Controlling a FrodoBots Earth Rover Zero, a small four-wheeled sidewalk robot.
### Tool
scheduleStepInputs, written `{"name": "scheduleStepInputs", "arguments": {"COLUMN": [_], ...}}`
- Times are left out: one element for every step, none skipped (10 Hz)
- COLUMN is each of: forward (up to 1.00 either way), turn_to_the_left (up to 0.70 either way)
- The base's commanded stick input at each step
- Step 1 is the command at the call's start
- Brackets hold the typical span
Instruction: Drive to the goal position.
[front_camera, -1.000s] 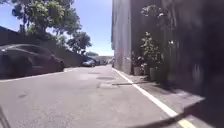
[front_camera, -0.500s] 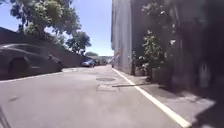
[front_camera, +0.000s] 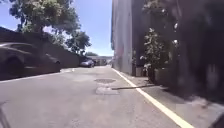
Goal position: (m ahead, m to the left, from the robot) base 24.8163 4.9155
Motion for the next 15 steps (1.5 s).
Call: {"name": "scheduleStepInputs", "arguments": {"forward": [0.45,0.45,0.45,0.45,0.45,0.45,0.45,0.45,0.45,0.45,0.45,0.45,0.45,0.45,0.45], "turn_to_the_left": [0.0,0.0,0.0,0.0,0.0,0.0,0.0,0.0,0.0,0.0,0.0,0.0,0.0,0.0,0.0]}}
